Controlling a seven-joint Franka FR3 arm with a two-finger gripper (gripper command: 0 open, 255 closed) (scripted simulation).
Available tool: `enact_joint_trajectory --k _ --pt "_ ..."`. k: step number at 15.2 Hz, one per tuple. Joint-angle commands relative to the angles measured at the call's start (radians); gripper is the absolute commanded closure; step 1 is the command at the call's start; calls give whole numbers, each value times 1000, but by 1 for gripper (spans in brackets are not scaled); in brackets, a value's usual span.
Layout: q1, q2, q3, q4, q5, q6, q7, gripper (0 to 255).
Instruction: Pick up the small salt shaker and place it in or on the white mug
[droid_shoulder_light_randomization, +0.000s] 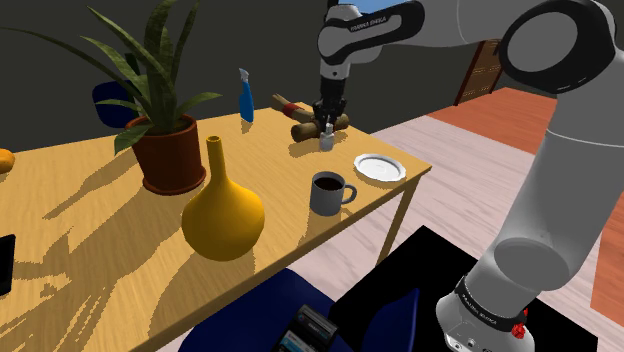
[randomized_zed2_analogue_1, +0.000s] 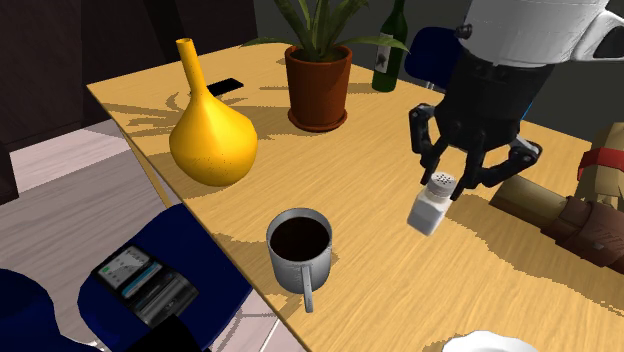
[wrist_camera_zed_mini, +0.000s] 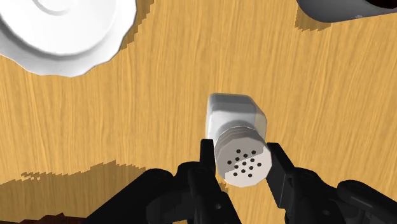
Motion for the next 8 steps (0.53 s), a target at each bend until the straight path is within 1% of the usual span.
enact_joint_trajectory --k 1,8 --pt "0 -3 0 24 0 -28 1 255" --pt "0 -11 0 108 -1 -120 1 255"
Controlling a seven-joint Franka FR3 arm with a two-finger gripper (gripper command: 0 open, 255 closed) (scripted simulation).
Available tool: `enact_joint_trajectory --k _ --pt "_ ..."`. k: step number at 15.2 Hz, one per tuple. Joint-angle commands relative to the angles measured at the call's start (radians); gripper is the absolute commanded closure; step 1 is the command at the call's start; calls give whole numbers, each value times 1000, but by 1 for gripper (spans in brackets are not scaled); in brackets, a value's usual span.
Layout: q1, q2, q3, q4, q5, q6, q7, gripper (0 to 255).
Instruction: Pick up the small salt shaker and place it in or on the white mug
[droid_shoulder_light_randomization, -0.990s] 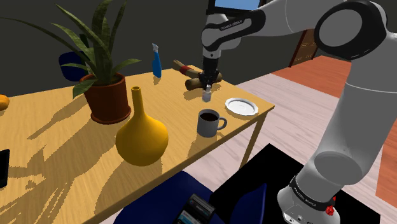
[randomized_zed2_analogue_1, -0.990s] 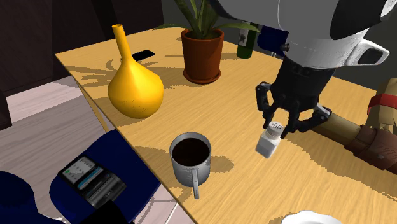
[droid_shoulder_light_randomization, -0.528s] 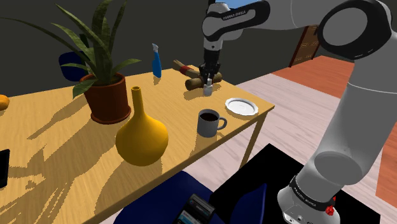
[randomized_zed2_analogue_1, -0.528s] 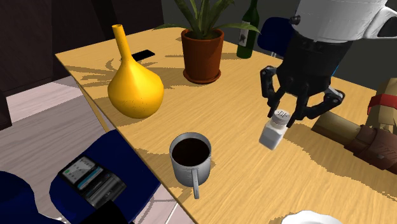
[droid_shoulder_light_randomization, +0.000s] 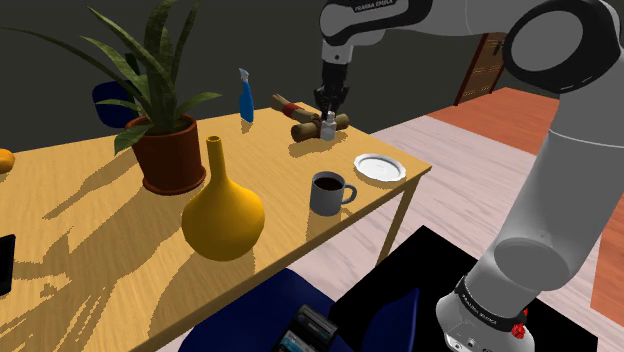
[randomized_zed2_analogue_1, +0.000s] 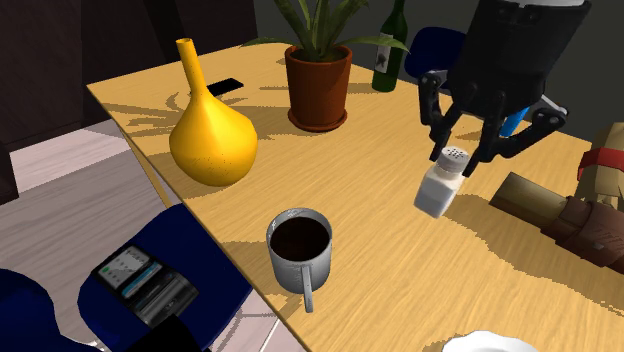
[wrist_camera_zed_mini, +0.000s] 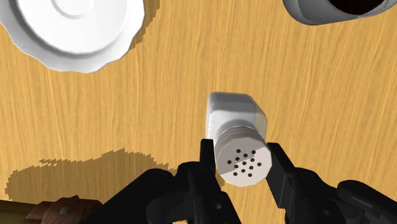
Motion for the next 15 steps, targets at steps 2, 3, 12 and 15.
enact_joint_trajectory --k 2,3,12,15 --pt "0 2 0 43 0 -41 0 255" --pt "0 2 0 57 0 -55 0 255" --pt "46 -241 40 -176 -2 -66 87 255" --pt "65 -337 62 -260 4 -77 126 255"
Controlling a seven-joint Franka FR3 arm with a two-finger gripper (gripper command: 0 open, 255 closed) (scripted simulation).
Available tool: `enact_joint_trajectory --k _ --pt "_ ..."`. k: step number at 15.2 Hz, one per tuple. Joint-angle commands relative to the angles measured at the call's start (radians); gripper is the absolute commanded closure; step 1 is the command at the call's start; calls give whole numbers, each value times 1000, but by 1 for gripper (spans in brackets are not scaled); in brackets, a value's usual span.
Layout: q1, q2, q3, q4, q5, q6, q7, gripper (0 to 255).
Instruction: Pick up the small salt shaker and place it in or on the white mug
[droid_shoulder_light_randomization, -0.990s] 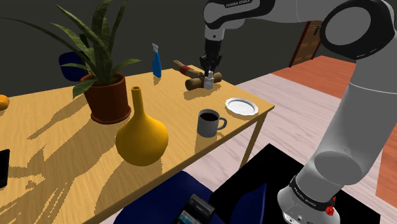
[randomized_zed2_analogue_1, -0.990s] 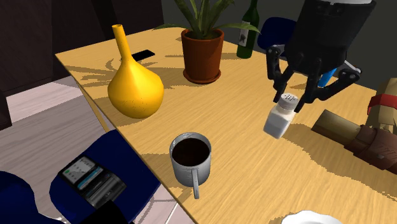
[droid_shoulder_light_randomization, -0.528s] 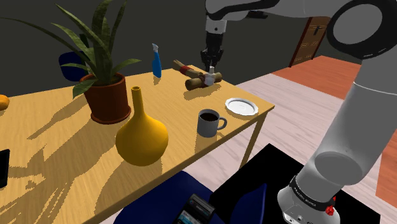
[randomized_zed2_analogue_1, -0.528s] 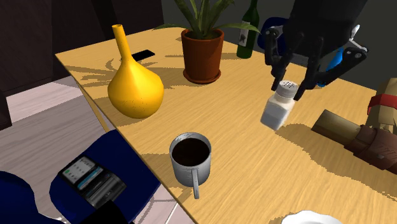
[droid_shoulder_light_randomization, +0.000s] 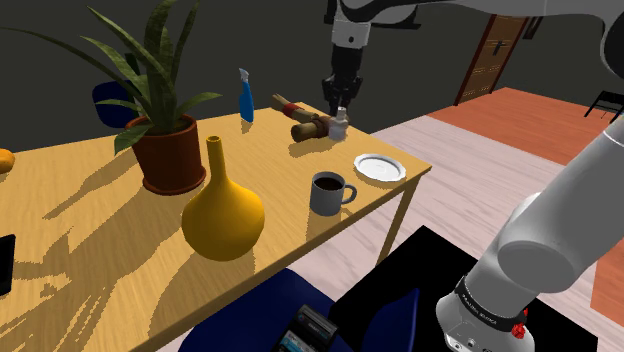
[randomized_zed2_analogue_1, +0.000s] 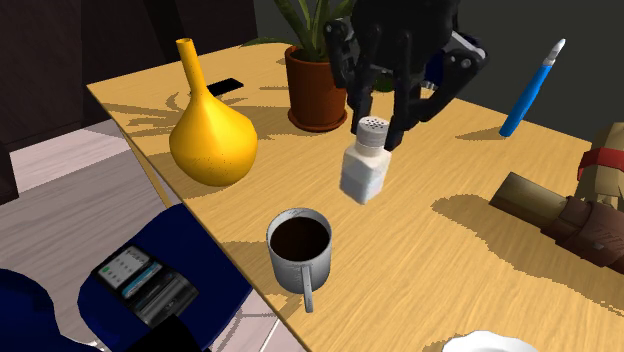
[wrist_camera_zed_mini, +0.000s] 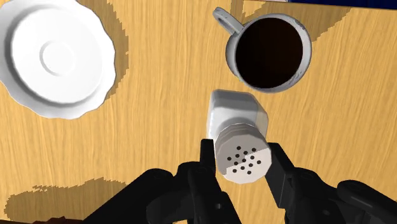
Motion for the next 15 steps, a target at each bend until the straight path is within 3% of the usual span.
enact_joint_trajectory --k 1,5,15 --pt "14 -72 17 -65 5 -6 31 255" --pt "39 -186 51 -150 22 -35 84 255" --pt "39 -188 53 -287 23 100 83 255"
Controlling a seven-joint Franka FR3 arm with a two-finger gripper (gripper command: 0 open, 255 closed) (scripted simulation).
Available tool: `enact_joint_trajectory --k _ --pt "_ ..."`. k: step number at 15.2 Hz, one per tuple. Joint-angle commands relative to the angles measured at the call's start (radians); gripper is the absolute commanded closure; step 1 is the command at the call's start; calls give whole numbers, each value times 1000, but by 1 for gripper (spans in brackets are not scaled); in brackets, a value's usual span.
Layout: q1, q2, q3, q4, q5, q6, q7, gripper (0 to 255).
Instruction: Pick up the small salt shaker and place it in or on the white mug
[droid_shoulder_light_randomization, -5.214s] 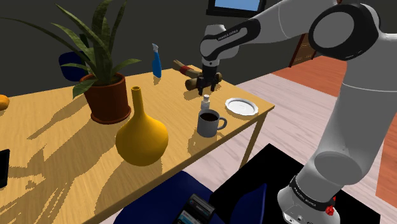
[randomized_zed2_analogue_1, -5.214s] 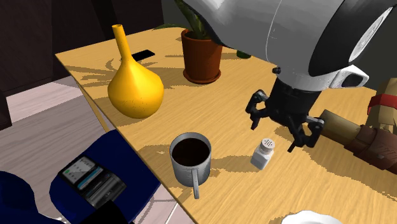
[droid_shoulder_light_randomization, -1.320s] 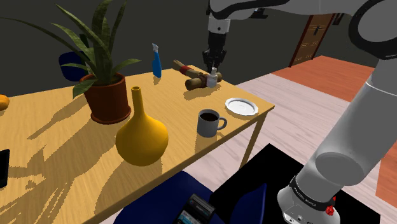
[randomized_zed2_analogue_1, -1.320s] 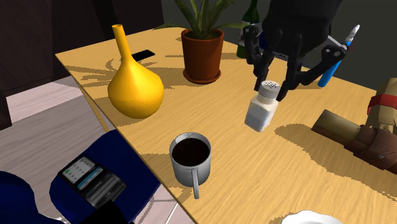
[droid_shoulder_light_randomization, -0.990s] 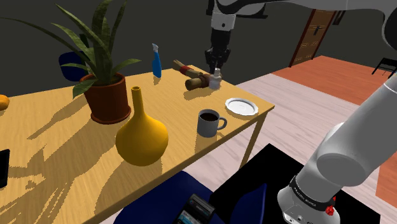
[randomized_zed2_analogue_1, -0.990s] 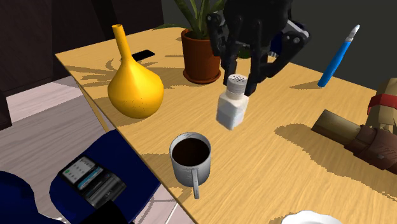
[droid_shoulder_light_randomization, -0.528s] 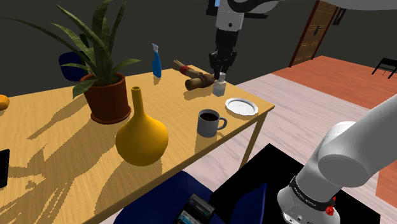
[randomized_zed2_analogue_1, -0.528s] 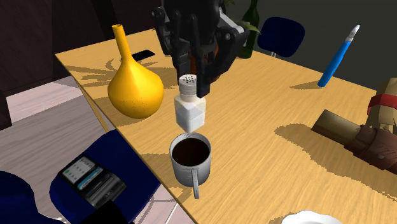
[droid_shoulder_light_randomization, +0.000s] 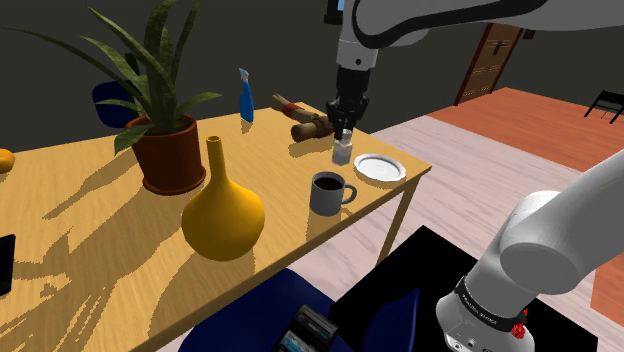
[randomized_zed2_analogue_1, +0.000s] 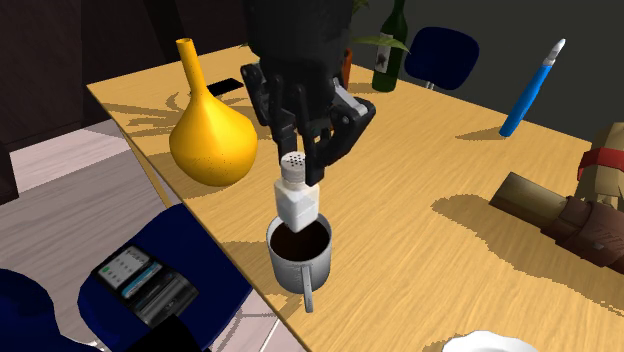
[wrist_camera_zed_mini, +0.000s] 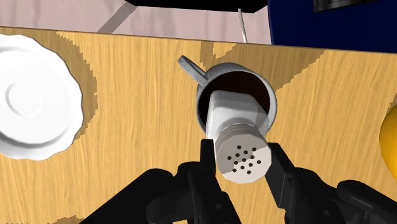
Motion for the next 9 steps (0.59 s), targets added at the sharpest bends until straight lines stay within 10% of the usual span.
enact_joint_trajectory --k 1,9 --pt "0 1 -1 -24 0 26 -2 255" --pt "0 17 2 -117 1 135 -2 255"
